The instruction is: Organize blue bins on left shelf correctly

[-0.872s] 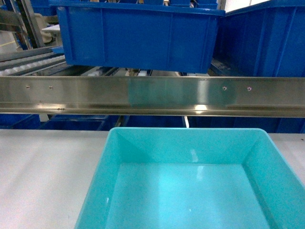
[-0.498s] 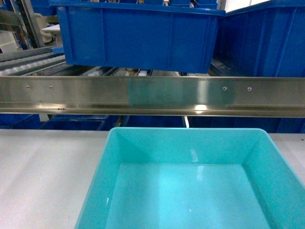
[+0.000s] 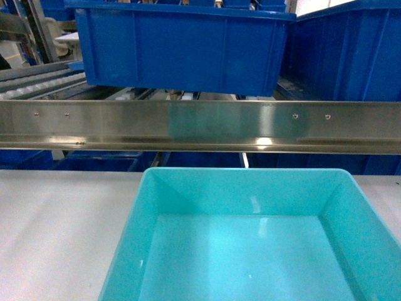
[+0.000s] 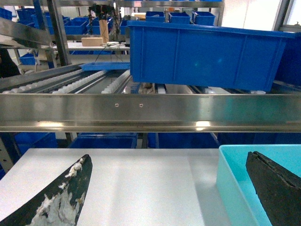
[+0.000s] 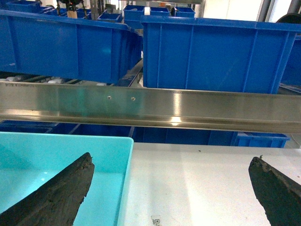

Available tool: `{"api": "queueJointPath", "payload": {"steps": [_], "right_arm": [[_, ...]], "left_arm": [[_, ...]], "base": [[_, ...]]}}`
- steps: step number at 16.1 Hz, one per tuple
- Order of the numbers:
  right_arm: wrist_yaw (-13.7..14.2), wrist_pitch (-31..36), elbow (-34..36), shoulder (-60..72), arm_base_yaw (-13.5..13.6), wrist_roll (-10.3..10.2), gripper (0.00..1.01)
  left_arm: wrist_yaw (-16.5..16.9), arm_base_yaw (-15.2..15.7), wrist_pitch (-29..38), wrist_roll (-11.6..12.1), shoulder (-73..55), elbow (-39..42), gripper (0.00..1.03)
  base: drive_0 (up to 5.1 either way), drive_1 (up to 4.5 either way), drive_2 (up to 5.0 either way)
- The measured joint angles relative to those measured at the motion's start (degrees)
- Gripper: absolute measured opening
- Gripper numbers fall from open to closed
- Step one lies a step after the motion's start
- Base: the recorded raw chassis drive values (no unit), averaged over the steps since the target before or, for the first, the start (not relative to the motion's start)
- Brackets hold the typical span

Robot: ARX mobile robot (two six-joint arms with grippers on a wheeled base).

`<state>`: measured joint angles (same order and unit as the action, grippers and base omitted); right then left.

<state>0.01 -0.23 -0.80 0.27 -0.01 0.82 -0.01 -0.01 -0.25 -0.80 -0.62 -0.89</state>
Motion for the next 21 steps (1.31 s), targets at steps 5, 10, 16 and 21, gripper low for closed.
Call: {"api": "queueJointPath", "payload": {"steps": [5, 10, 16, 21], "right_arm": [[7.3, 14.9, 0.1, 12.7, 10.5, 3.8, 0.98], [1.4, 38.8, -6.4, 54.6, 9.2, 7.0, 0.98], [-3.5, 30.1, -19.8, 82.2, 7.4, 7.7, 0.98], [-7.7, 24.5, -21.8, 87.6, 3.7, 7.9, 0.98]], "left_arm": [[-0.8, -3.2, 14.1, 0.2, -12.4, 0.0, 0.98], [-4.1, -14.3, 43.4, 3.9, -50.6, -4.2, 0.98], [-4.0, -19.1, 35.6, 2.1, -81.0, -21.0, 0.98], [-12.7, -27.2, 24.6, -12.1, -87.6, -25.9, 0.98]], "base": [[0.0, 0.0, 0.0], [0.0, 0.0, 0.0], [0.0, 0.0, 0.0], [0.0, 0.0, 0.0]]}}
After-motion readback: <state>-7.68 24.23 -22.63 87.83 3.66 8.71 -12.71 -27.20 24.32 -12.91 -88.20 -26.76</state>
